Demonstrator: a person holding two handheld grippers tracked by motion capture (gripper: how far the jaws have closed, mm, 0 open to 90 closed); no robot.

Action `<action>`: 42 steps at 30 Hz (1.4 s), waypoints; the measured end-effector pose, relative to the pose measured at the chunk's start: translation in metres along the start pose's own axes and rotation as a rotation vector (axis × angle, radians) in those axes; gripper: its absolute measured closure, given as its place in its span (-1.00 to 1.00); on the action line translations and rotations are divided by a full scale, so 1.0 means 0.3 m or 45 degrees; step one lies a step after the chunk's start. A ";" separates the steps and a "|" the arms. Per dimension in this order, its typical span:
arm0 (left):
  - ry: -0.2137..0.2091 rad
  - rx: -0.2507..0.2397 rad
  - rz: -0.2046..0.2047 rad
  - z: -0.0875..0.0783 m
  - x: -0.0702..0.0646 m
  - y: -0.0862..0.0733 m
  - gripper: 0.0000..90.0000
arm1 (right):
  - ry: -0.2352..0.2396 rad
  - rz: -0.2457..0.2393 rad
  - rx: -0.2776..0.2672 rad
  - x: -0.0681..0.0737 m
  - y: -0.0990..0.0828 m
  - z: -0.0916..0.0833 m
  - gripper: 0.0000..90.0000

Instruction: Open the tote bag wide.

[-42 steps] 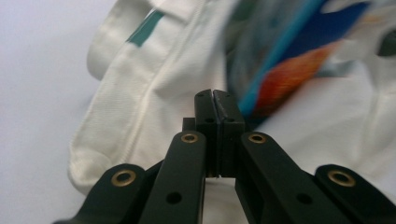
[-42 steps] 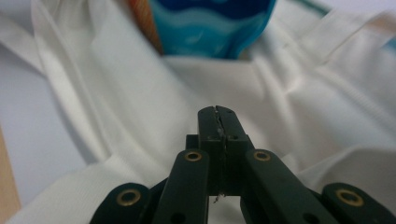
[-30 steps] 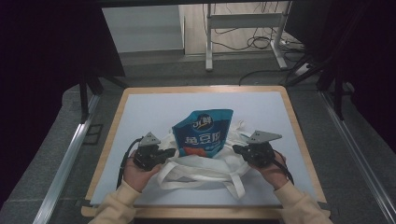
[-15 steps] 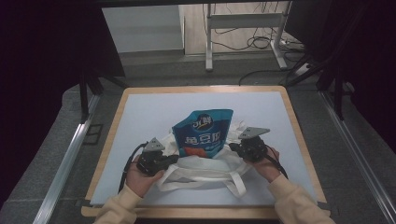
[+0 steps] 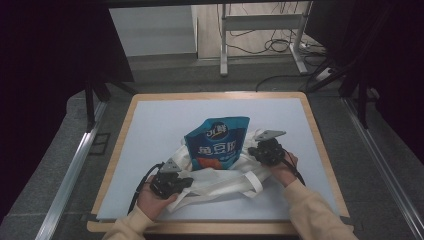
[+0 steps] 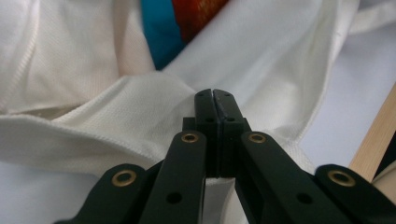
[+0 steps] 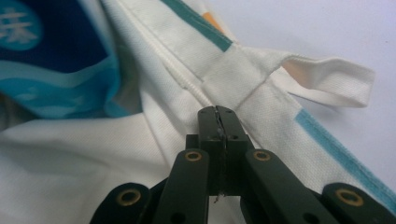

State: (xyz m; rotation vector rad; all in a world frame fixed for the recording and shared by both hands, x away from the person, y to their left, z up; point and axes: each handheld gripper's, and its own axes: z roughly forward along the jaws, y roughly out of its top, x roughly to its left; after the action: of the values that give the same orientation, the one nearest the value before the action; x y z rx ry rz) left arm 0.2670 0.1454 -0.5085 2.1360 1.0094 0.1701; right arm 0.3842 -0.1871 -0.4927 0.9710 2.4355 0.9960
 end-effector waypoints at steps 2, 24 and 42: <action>-0.005 0.010 0.006 0.005 -0.005 -0.008 1.00 | -0.006 0.007 0.009 -0.008 0.003 0.012 0.98; -0.017 -0.179 -0.004 -0.086 0.003 0.018 1.00 | 0.060 0.065 -0.179 -0.008 -0.021 -0.093 0.98; 0.170 -0.377 -0.138 -0.225 0.148 -0.043 0.11 | 0.032 0.118 -0.373 -0.083 -0.215 -0.364 0.07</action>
State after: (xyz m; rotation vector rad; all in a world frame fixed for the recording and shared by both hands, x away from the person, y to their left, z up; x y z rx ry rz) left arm 0.2618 0.2211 -0.4780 1.8164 1.1003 0.3886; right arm 0.3142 -0.2912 -0.4612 0.9789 2.1973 1.3578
